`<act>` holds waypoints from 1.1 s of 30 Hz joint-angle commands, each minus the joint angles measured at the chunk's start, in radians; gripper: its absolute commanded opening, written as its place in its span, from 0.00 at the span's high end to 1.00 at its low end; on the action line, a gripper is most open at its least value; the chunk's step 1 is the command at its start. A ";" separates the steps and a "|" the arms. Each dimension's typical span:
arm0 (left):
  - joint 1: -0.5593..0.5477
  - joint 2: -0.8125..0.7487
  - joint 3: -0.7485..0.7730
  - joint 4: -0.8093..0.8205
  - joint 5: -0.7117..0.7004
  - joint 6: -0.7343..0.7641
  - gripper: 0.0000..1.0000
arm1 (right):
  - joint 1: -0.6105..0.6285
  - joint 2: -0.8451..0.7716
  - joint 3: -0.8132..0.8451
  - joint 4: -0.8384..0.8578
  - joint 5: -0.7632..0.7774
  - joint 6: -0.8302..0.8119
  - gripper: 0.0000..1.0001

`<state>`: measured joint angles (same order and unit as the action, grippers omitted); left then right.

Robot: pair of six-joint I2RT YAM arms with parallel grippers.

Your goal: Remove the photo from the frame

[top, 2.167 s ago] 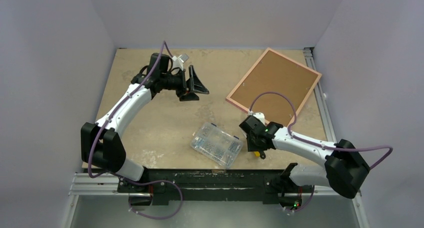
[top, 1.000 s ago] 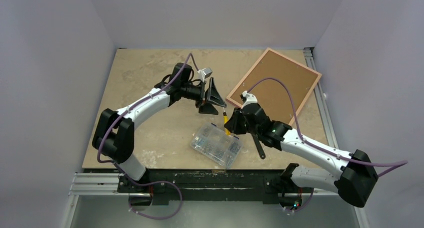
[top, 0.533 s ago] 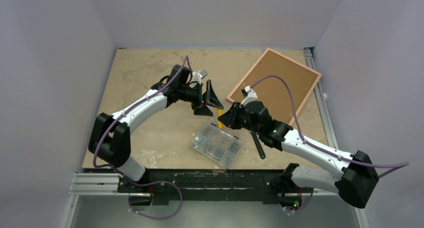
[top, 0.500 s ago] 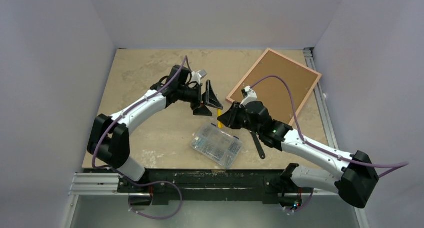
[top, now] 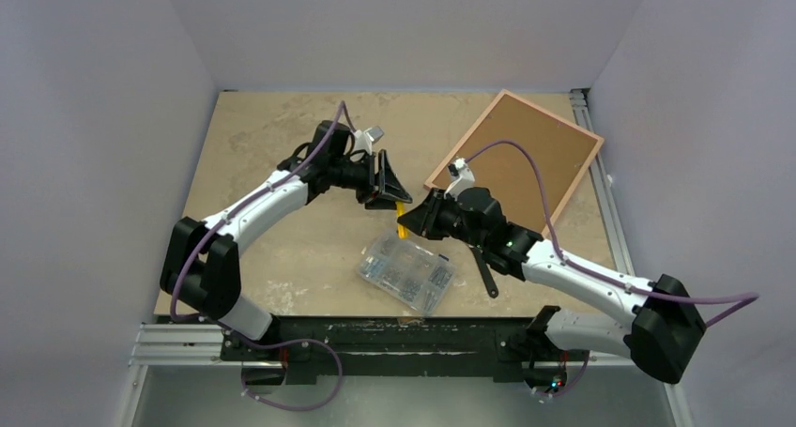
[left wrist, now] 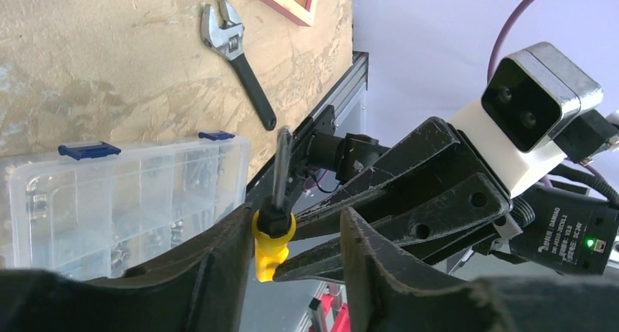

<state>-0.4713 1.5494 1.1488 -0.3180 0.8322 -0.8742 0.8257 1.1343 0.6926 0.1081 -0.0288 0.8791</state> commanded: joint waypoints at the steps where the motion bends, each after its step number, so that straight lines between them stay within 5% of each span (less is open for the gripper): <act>1: 0.009 -0.055 -0.019 0.088 0.045 -0.028 0.63 | 0.007 0.000 0.002 0.070 -0.033 -0.003 1.00; 3: 0.009 -0.051 -0.012 0.095 0.065 -0.042 0.79 | 0.008 -0.008 0.008 0.060 -0.039 -0.020 0.99; 6: 0.011 -0.043 -0.026 0.170 0.118 -0.114 1.00 | 0.016 -0.033 0.022 0.001 -0.003 -0.052 0.84; 11: 0.020 -0.083 -0.012 0.097 0.053 -0.177 1.00 | 0.040 -0.084 0.022 -0.082 0.090 -0.055 0.43; 14: 0.023 -0.101 -0.023 0.058 0.026 -0.291 1.00 | 0.094 -0.086 0.034 -0.089 0.188 -0.058 0.34; 19: 0.025 -0.166 -0.213 0.223 -0.008 -0.601 1.00 | 0.268 -0.056 0.092 -0.133 0.535 -0.026 0.32; 23: 0.027 -0.184 -0.302 0.385 -0.026 -0.737 1.00 | 0.305 -0.023 0.109 -0.066 0.585 -0.031 0.37; 33: 0.031 -0.172 -0.317 0.398 -0.040 -0.783 1.00 | 0.308 0.016 0.188 -0.190 0.610 -0.067 0.45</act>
<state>-0.4473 1.3865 0.8280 0.0132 0.7914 -1.5826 1.1275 1.1675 0.8696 -0.0643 0.5259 0.8219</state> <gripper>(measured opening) 0.157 0.553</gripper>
